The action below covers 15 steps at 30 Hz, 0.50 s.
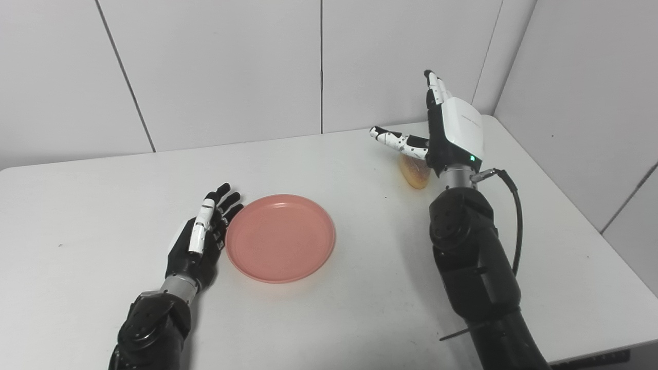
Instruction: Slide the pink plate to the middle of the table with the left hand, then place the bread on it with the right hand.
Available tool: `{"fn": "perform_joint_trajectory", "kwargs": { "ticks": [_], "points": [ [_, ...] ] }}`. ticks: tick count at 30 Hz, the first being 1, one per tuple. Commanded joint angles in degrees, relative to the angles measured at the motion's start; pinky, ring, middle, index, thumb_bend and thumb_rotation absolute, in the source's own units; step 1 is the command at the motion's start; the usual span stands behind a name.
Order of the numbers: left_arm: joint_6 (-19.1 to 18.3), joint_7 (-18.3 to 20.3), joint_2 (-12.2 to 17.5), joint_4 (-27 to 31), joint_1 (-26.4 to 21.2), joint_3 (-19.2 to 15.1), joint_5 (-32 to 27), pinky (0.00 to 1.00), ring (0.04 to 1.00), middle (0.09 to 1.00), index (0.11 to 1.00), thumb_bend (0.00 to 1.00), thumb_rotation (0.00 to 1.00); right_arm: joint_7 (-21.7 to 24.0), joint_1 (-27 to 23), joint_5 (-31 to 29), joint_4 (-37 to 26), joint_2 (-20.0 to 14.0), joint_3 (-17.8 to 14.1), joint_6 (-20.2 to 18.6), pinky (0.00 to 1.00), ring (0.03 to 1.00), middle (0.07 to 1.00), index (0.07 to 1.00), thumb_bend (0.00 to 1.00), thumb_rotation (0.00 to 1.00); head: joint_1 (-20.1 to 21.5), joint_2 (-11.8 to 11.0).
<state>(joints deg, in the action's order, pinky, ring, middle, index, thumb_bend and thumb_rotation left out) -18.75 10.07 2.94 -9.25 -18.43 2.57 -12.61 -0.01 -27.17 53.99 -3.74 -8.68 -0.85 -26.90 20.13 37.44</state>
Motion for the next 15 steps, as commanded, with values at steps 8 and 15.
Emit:
{"fn": "perform_joint_trajectory", "kwargs": {
  "ticks": [8, 15],
  "points": [
    [-3.95, 0.77, -0.68, -1.08, 1.32, 0.8, -0.02, 0.92, 0.919, 0.927, 0.922, 0.34, 1.0, -0.45, -4.96, 1.99, 8.58, -0.84, -3.33, -0.01, 0.97, 1.0, 1.0, 1.0, 0.97, 0.69, -0.18, 0.28],
    [-4.26, 0.73, -0.68, -0.69, 1.44, 0.62, -0.16, 0.92, 0.916, 0.925, 0.92, 0.34, 1.0, 0.68, -6.43, 3.26, 14.23, -0.99, -4.9, 0.0, 0.99, 1.0, 1.0, 1.0, 0.99, 0.72, -0.13, 0.78]
  ]
}}
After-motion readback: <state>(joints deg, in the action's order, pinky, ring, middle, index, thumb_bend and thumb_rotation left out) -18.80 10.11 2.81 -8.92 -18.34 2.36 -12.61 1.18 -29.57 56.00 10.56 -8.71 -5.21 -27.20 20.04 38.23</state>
